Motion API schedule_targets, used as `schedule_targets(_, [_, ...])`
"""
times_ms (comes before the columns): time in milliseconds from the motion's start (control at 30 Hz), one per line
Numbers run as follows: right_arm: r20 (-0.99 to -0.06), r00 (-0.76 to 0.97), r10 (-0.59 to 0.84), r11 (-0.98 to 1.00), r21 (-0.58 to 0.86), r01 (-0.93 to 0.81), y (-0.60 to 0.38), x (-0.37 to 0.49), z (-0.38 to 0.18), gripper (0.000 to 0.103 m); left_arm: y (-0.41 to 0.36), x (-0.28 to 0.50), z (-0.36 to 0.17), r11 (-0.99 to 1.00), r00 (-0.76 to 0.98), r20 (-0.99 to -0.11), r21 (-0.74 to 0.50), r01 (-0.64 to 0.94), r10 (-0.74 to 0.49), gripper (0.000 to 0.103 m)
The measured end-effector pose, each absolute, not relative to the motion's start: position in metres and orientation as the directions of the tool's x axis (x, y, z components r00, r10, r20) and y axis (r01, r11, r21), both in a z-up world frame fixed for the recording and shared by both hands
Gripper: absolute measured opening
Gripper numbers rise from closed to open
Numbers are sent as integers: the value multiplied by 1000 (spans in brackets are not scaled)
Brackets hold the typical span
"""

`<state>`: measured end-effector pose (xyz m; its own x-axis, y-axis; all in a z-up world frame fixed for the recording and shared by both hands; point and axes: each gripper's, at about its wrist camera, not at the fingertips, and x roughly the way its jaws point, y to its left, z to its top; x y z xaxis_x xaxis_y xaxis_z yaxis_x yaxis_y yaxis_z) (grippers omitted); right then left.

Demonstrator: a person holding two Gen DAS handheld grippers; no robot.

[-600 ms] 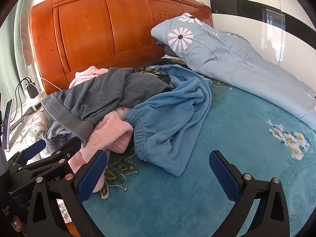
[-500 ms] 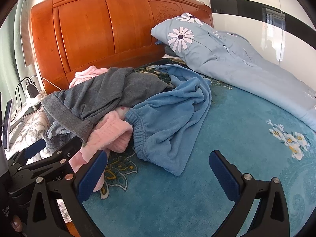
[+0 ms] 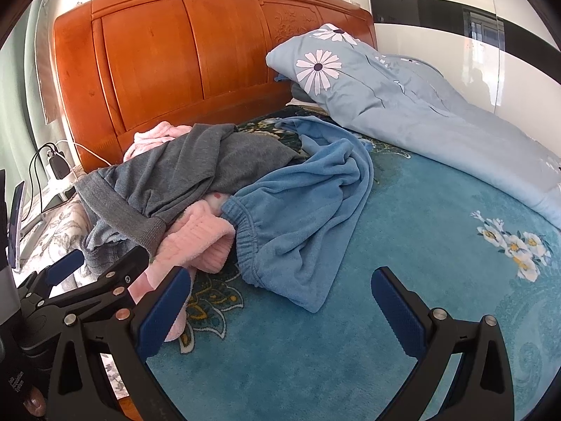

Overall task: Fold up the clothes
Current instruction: 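Approach the clothes pile with both grippers open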

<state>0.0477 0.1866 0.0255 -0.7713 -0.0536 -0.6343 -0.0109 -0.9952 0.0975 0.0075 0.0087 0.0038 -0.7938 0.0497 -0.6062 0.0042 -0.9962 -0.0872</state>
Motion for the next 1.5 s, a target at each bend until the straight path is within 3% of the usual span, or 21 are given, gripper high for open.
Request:
schedule_targets(833, [-587, -802, -115, -990, 135, 43, 172, 50, 32, 103, -10, 10, 12, -992, -831, -552, -125, 10, 61, 103])
schedule_targets(1500, [-575, -817, -28, -997, 70, -15, 170, 53, 43, 103, -10, 3, 8, -976, -835, -537, -217, -6, 124, 103])
